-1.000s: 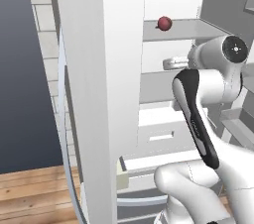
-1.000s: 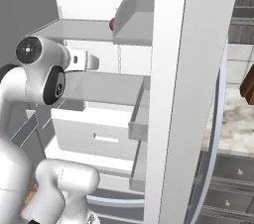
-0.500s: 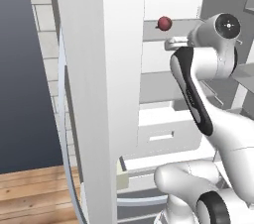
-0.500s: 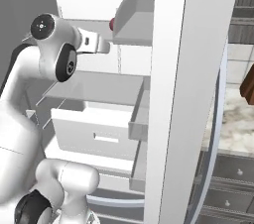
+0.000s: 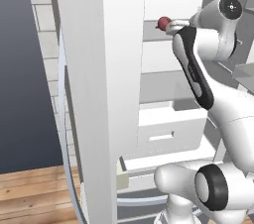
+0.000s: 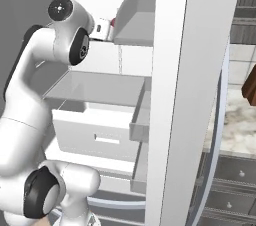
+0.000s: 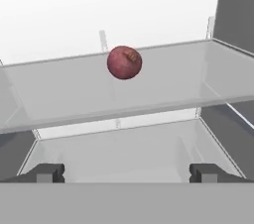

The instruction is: Grab the onions from the fridge, place them in the blender, close the lid, and turn on the blender to create a marinade.

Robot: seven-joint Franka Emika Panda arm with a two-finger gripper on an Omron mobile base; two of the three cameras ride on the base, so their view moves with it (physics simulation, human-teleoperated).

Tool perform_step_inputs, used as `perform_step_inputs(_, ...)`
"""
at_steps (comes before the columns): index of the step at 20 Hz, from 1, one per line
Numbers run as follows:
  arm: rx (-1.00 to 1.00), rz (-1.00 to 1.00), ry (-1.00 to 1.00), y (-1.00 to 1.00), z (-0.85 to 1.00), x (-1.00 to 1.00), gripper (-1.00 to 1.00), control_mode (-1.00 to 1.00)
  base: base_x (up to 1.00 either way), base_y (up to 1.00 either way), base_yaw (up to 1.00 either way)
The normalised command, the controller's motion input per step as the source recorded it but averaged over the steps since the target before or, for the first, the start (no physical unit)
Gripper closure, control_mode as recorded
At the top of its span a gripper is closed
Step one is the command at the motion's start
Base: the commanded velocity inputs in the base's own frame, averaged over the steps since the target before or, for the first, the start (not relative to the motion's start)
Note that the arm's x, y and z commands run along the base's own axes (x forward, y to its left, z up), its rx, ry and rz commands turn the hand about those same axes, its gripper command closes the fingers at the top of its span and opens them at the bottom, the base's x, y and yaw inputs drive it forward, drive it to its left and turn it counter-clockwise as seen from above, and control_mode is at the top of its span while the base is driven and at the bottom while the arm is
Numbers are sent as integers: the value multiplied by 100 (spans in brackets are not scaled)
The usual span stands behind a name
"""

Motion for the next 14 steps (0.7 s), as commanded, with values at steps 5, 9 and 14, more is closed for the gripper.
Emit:
perform_step_inputs(5, 0, 0, 0, 0, 0, 39, -100, -100, 0, 0, 0)
perform_step_inputs(9, 0, 0, 0, -4, -3, 49, -100, -100, 0, 0, 0)
perform_step_inputs(14, 0, 0, 0, -7, -13, 46, -100, -100, 0, 0, 0)
